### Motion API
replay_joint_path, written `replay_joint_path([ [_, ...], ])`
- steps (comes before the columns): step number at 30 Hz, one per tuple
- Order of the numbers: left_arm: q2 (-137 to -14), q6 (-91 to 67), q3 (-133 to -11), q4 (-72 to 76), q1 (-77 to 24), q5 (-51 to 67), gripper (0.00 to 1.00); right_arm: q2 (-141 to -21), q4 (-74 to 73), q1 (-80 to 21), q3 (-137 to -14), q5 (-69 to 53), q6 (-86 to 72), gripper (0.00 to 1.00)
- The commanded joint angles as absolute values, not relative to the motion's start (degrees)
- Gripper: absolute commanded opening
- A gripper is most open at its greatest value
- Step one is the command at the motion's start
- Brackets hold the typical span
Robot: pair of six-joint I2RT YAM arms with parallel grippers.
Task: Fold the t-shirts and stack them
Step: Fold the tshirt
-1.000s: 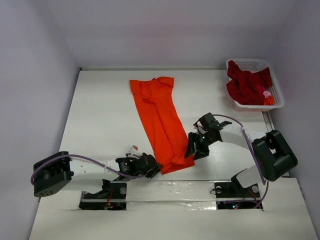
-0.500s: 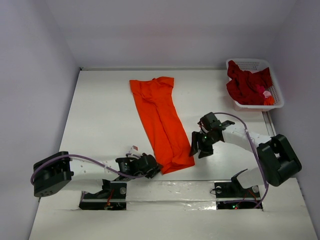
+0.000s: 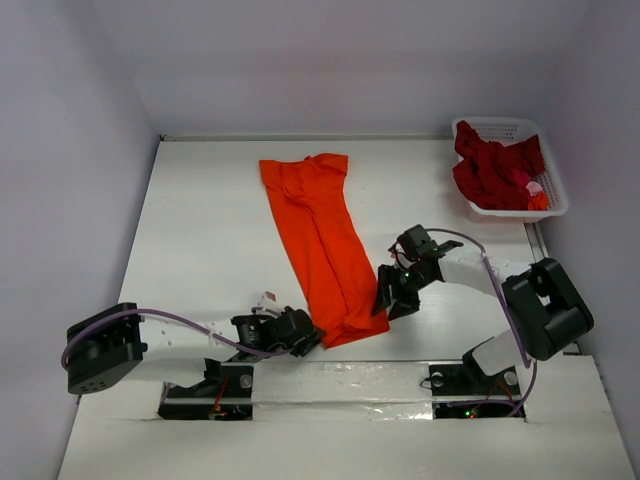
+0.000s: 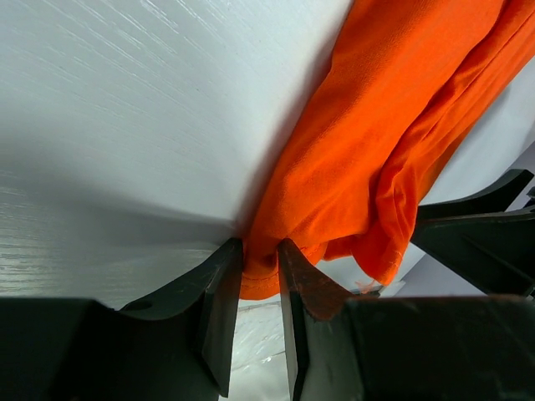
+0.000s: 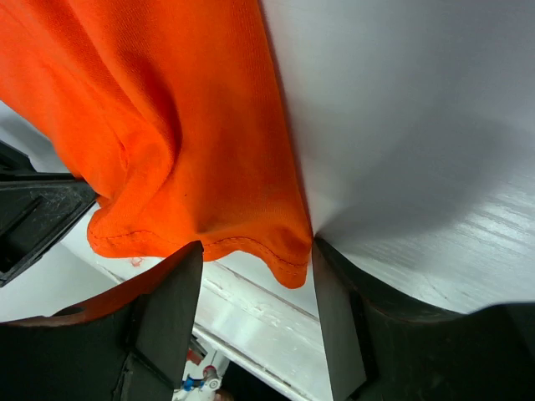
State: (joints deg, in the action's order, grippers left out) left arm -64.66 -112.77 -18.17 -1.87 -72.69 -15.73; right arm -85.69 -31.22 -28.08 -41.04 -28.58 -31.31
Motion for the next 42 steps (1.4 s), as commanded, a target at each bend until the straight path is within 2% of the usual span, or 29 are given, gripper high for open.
replay_joint_path([
  [1, -64.4, -114.6, -19.0, -7.3, -73.0, -16.9, 0.23, -86.4, -28.6, -27.7, -40.6, -28.6, -30.8, 0.59],
  [5, -64.4, -114.7, -18.8, -7.0, -73.0, -16.9, 0.23, -86.4, -28.6, -27.7, -40.6, -28.8, -30.8, 0.39],
  [13, -63.8, -115.0, -18.5, -7.5, -73.0, -17.1, 0.23, -87.3, -27.9, -27.7, -40.2, -29.3, -30.8, 0.36],
  [17, -63.5, -115.0, -18.5, -7.6, -73.0, -17.1, 0.23, -87.3, -27.6, -27.7, -40.1, -29.6, -30.9, 0.23],
  [23, -63.6, -115.1, -18.4, -7.5, -73.0, -17.0, 0.23, -86.4, -28.1, -27.7, -40.3, -29.0, -30.9, 0.15],
  [26, -63.6, -115.2, -18.4, -7.5, -73.0, -17.0, 0.23, -86.0, -28.7, -27.7, -40.5, -28.5, -31.0, 0.00],
  [41, -59.7, -115.9, -21.3, -14.4, -73.0, -17.7, 0.21, -81.3, -33.7, -27.7, -44.6, -27.4, -31.3, 0.00],
  [42, -59.4, -116.0, -21.4, -14.7, -73.0, -18.1, 0.14, -80.6, -34.1, -27.7, -45.0, -27.2, -31.4, 0.00],
])
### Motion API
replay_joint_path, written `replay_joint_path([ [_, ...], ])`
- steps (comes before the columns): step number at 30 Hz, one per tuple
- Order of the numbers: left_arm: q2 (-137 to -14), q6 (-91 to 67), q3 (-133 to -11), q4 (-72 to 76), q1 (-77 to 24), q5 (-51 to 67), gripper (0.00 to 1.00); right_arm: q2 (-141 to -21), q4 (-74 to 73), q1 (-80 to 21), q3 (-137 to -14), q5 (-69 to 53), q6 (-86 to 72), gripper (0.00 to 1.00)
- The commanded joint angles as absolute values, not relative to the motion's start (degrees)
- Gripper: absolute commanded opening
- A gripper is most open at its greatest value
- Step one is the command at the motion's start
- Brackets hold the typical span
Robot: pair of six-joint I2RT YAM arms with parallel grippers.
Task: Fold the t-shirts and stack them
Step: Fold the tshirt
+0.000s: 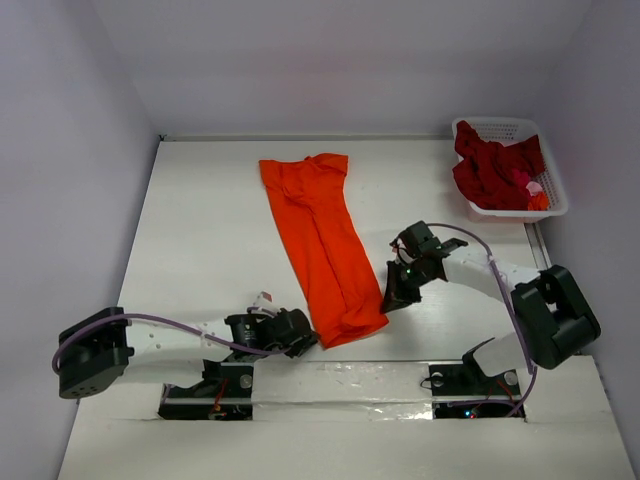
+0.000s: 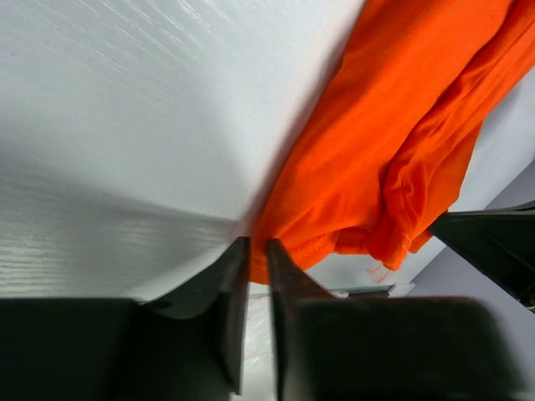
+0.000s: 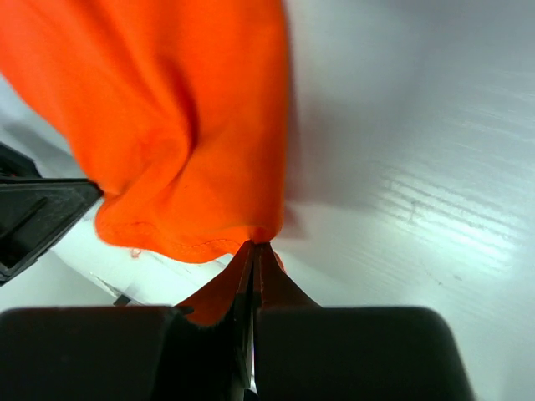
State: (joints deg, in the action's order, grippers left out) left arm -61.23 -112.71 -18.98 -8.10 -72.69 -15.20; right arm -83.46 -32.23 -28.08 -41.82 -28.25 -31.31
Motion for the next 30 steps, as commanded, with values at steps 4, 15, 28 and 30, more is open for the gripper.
replay_joint_path([
  [4, -59.2, -116.8, -20.3, -13.5, -73.0, -17.3, 0.00, -80.8, -34.6, -27.7, -45.8, -27.2, -31.4, 0.00],
  [15, -59.6, -116.4, -20.3, -13.4, -73.0, -17.6, 0.45, -81.7, -33.5, -27.7, -44.6, -28.4, -31.0, 0.00],
  [28, -64.7, -116.1, -17.6, -3.4, -73.0, -16.1, 0.26, -81.3, -33.7, -27.7, -44.0, -27.8, -30.9, 0.00],
  [30, -65.0, -116.2, -16.9, -2.0, -73.0, -15.8, 0.26, -81.4, -33.4, -27.7, -43.8, -27.9, -30.9, 0.00],
])
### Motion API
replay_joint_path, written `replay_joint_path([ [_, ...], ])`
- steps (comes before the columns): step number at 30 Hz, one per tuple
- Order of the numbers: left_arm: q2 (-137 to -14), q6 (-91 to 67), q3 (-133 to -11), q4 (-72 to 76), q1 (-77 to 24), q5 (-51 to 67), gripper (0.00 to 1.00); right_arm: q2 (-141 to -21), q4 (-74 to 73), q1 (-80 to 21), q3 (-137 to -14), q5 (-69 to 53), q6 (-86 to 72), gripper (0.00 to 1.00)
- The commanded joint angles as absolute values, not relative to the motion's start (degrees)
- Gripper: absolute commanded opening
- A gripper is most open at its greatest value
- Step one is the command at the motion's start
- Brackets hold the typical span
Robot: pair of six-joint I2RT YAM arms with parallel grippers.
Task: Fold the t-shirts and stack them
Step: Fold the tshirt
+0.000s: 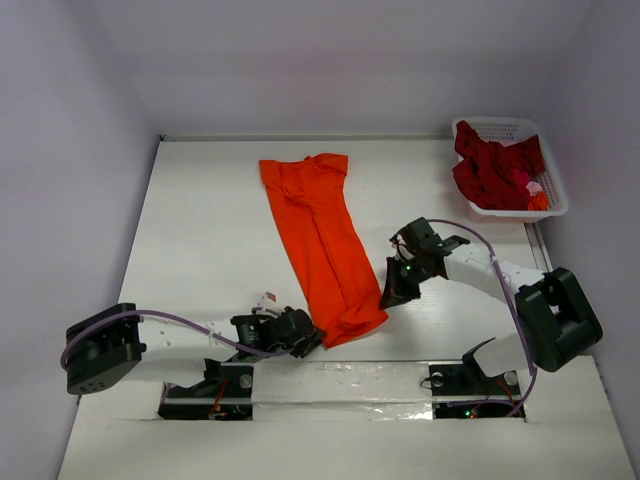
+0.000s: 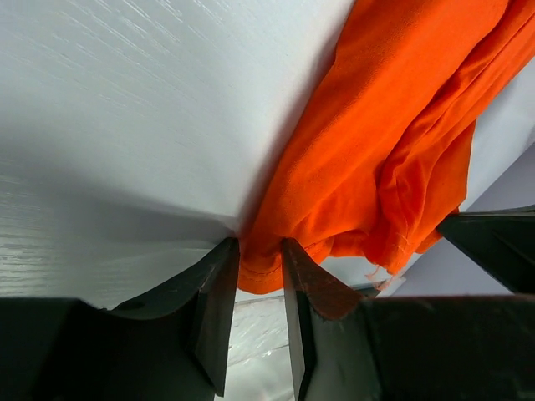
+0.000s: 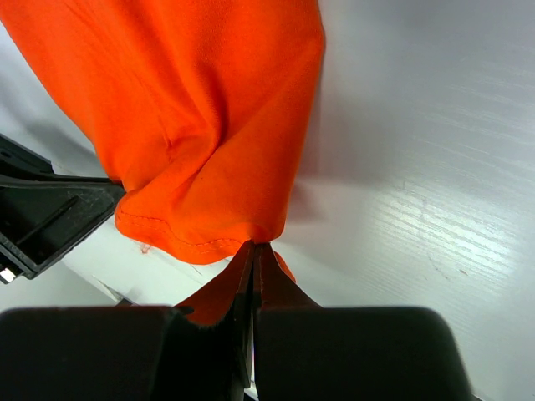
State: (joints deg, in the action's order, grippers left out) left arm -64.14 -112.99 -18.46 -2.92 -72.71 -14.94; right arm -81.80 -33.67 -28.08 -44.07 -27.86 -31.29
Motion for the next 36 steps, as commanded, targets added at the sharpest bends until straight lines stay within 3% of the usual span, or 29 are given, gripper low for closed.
replay_joint_path([
  [1, -65.1, -116.4, -16.9, -2.1, -73.0, -15.8, 0.25, -81.5, -33.4, -27.7, -43.8, -27.9, -31.0, 0.00],
  [3, -65.0, -116.4, -17.0, -2.7, -73.0, -15.8, 0.22, -81.7, -33.2, -27.7, -43.9, -27.9, -31.0, 0.00],
  [8, -64.2, -116.4, -17.5, -4.0, -73.0, -16.0, 0.00, -81.9, -33.3, -27.7, -43.9, -27.9, -31.0, 0.00],
  [26, -59.2, -117.7, -22.0, -13.8, -73.0, -18.1, 0.00, -82.2, -34.3, -27.7, -47.3, -28.5, -31.6, 0.00],
  [36, -56.7, -110.7, -27.2, -18.2, -67.1, -19.5, 0.00, -82.8, -36.5, -27.7, -53.1, -27.3, -31.0, 0.00],
])
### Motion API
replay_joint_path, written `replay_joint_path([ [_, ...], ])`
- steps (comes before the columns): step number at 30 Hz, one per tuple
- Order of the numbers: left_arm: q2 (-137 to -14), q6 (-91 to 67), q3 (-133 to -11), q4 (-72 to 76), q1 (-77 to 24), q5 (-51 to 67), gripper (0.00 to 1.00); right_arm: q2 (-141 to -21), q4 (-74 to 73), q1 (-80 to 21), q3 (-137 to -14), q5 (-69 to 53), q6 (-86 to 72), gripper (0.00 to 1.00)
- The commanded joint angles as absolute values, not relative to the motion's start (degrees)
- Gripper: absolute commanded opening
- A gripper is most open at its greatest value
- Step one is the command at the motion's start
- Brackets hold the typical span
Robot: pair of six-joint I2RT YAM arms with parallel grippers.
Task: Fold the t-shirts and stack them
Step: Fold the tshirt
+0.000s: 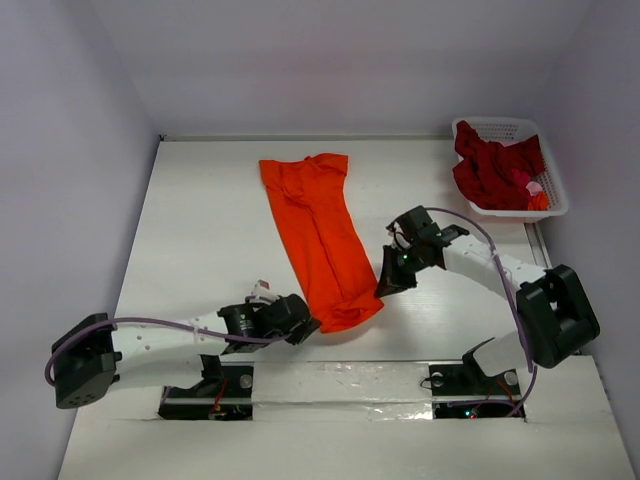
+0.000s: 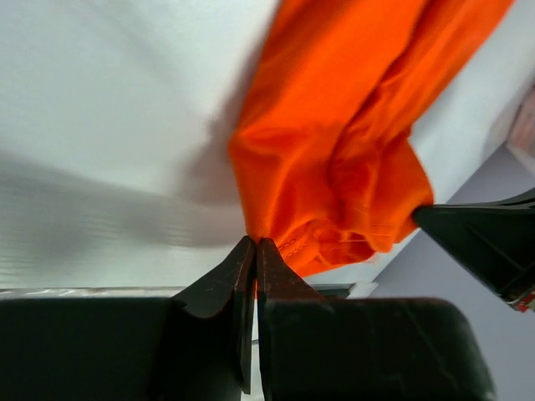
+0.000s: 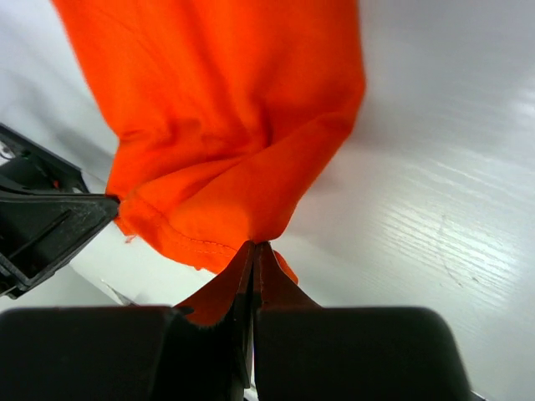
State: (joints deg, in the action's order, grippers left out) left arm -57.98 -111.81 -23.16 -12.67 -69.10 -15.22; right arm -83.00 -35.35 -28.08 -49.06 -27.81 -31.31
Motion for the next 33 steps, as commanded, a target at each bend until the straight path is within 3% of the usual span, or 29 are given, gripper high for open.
replay_joint_path([
  [1, -56.7, -109.6, -27.9, -18.4, -66.3, -19.6, 0.00, -83.0, -36.7, -27.7, -53.5, -27.2, -30.9, 0.00],
  [6, -57.7, -102.8, -33.1, -20.7, -62.8, -19.9, 0.00, -83.6, -37.4, -27.7, -55.6, -27.3, -30.9, 0.00],
  [33, -61.3, -84.6, -37.8, -17.8, -43.6, -11.3, 0.00, -93.5, -38.0, -27.2, -69.0, -26.5, -33.0, 0.00],
])
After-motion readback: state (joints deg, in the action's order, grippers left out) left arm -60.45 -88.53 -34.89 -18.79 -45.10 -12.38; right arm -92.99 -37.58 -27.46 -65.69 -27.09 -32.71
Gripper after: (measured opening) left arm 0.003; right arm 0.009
